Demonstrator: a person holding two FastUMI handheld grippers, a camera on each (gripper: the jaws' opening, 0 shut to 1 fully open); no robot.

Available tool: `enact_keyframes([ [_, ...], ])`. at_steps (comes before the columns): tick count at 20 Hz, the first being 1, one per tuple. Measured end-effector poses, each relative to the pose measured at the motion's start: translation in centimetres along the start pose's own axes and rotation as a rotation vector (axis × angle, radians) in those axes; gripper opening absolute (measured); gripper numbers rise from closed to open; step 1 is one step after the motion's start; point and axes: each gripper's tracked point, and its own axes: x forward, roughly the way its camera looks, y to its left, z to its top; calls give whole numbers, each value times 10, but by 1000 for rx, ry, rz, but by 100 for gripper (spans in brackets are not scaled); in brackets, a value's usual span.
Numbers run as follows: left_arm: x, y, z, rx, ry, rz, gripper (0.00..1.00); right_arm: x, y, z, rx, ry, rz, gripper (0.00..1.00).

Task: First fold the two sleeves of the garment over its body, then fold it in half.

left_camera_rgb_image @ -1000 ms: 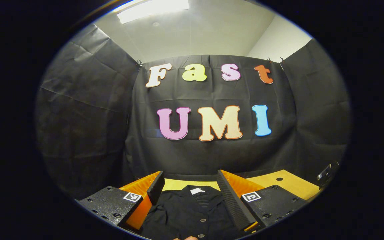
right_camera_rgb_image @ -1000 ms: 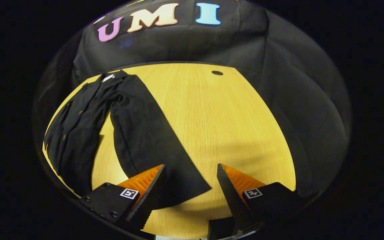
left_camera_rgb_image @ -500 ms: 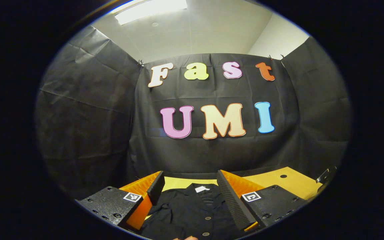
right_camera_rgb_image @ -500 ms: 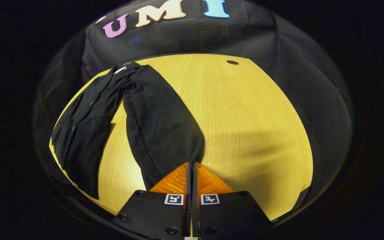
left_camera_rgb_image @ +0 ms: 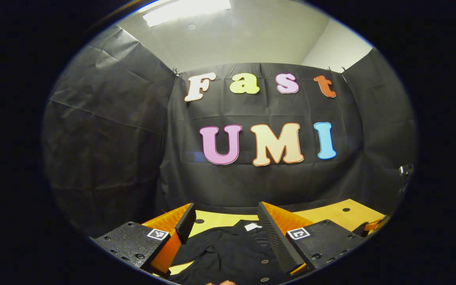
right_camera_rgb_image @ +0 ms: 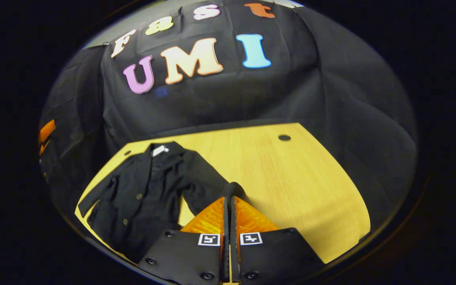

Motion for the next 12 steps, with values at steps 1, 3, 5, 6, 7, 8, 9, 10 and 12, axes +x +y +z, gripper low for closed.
enact_keyframes([
  [1,3,9,-1,-2,2,10,93,1,13,11,-8,-23,20,4],
  [3,5,27,-3,-4,5,33,92,1,39,33,-30,-66,54,4],
  [5,6,44,-7,-7,10,55,92,4,59,52,-77,-112,59,4],
  [6,5,53,-8,-8,13,66,92,5,72,65,-107,-139,69,4],
  [7,5,61,-9,-8,16,78,93,3,87,74,-129,-164,80,4],
  [8,5,68,-11,-9,18,88,92,2,102,82,-149,-173,99,8],
  [9,5,76,-11,-9,19,98,92,3,116,87,-171,-184,117,4],
  [10,5,84,-12,-9,20,107,92,3,131,94,-194,-203,133,4],
  [12,5,98,-14,-12,24,125,92,2,159,103,-216,-231,172,4],
])
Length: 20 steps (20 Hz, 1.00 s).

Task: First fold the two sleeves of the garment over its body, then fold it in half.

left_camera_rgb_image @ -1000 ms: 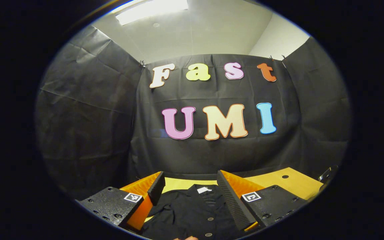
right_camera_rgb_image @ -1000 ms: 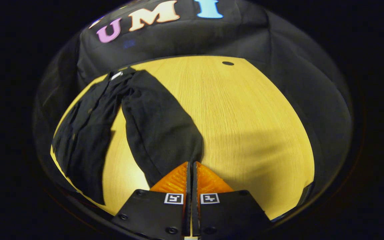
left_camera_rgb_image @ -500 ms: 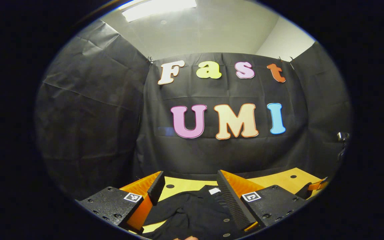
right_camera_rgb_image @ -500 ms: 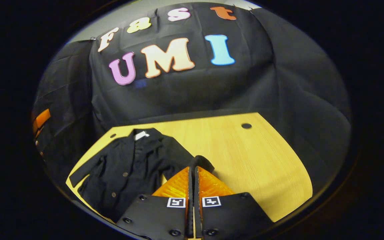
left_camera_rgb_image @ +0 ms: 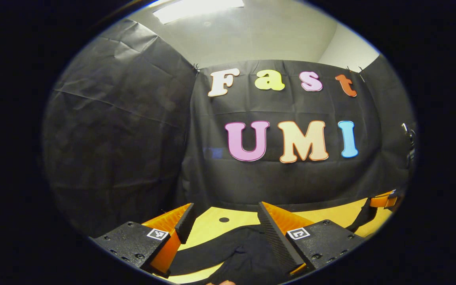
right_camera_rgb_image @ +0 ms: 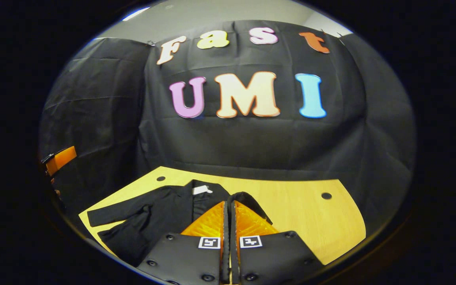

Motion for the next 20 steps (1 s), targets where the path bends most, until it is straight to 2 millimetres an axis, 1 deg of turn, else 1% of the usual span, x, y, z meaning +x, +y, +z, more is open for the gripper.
enact_keyframes([
  [2,1,14,-3,-2,5,16,92,13,15,2,11,10,18,4],
  [3,2,20,-4,-1,9,22,93,18,19,2,13,12,24,0],
  [4,3,26,-6,-1,12,29,92,23,25,4,12,10,30,0],
  [5,4,31,-8,-1,16,32,93,29,31,5,8,12,37,3],
  [7,8,41,-11,3,24,39,92,37,46,11,-12,8,49,3],
  [9,11,49,-14,4,29,41,92,48,69,19,-41,-6,76,3],
  [10,11,54,-15,3,32,42,92,53,81,21,-53,-8,92,0],
  [14,18,75,-22,10,43,60,92,81,130,28,-112,-8,156,0],
  [15,20,81,-24,15,49,64,92,88,139,25,-116,0,171,6],
  [16,20,86,-28,20,57,68,92,97,147,21,-119,14,183,3],
  [17,20,91,-31,23,63,71,93,103,155,17,-120,25,192,4],
  [18,22,95,-34,26,69,75,92,109,162,14,-116,34,204,7],
  [20,25,104,-41,31,84,84,92,125,173,1,-116,67,214,0],
])
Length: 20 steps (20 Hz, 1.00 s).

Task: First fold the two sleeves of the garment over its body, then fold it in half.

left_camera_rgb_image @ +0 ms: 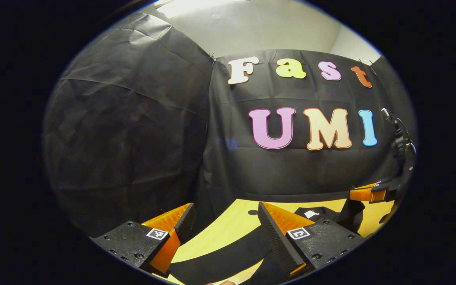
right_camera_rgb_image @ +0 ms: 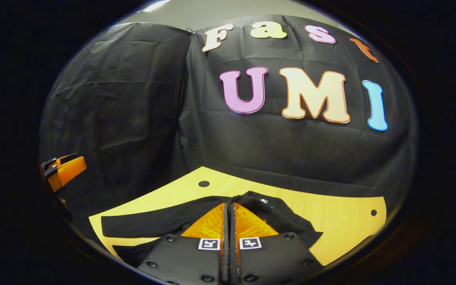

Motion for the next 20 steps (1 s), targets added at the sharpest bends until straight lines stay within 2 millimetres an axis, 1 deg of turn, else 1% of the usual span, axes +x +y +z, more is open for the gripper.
enact_keyframes([
  [1,1,4,-5,1,12,3,92,9,2,-7,2,16,2,4],
  [3,3,10,-12,2,30,10,92,24,9,-19,18,48,13,4],
  [5,5,17,-19,3,44,16,92,38,17,-25,15,60,33,4],
  [6,7,19,-24,4,55,18,92,45,24,-28,22,62,52,4],
  [8,8,23,-33,6,77,22,92,56,32,-40,48,95,69,4],
  [9,9,26,-35,8,84,24,93,61,32,-47,66,112,70,4],
  [10,10,29,-38,10,90,25,94,66,31,-54,79,132,66,7],
  [11,11,31,-41,11,97,25,93,72,30,-62,87,141,65,4],
  [12,10,33,-45,13,106,25,93,78,29,-66,100,150,71,3],
  [14,11,37,-53,12,128,26,93,89,32,-69,140,155,85,3],
  [16,10,39,-57,17,151,31,93,95,35,-66,190,144,103,3],
  [17,11,40,-60,20,159,33,94,95,36,-64,215,135,108,3],
  [18,12,43,-66,23,166,36,93,92,36,-57,242,122,115,0],
  [19,13,46,-71,24,177,38,93,99,40,-51,258,100,125,25],
  [20,11,50,-79,23,194,43,94,98,39,-50,248,70,113,50],
])
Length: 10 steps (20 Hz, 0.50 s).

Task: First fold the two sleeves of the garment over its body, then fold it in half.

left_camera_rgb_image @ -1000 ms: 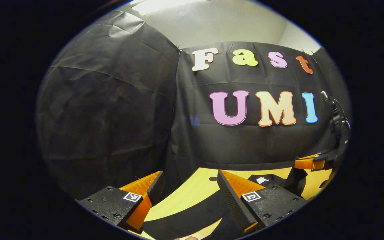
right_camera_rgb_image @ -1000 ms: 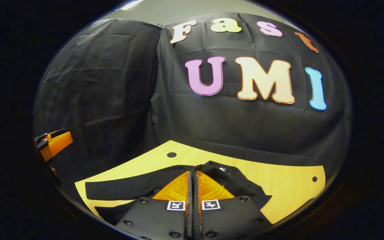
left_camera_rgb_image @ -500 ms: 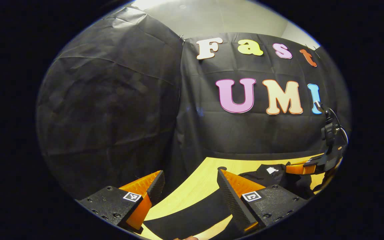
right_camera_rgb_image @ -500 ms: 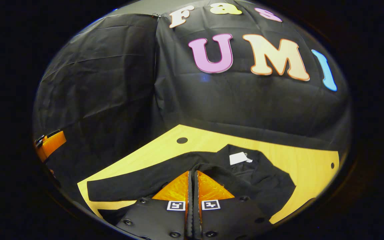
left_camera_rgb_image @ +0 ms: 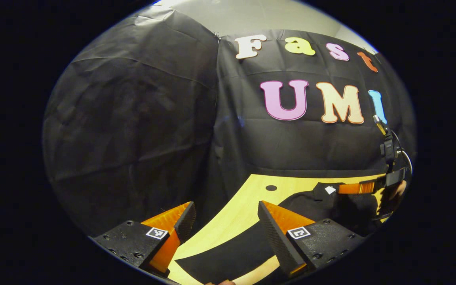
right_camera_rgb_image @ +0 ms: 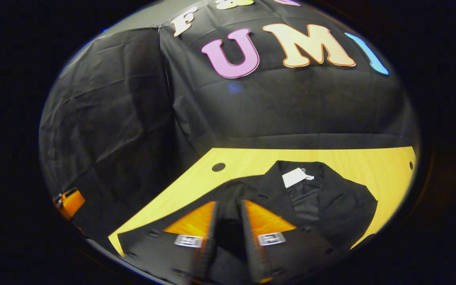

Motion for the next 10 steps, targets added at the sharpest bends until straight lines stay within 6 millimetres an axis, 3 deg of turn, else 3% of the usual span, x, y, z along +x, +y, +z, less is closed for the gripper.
enact_keyframes([
  [2,-2,12,-15,-6,42,10,94,-4,-8,16,-61,-55,-29,100],
  [10,-7,25,-95,-91,283,49,96,-40,5,8,-214,-51,-38,97],
])
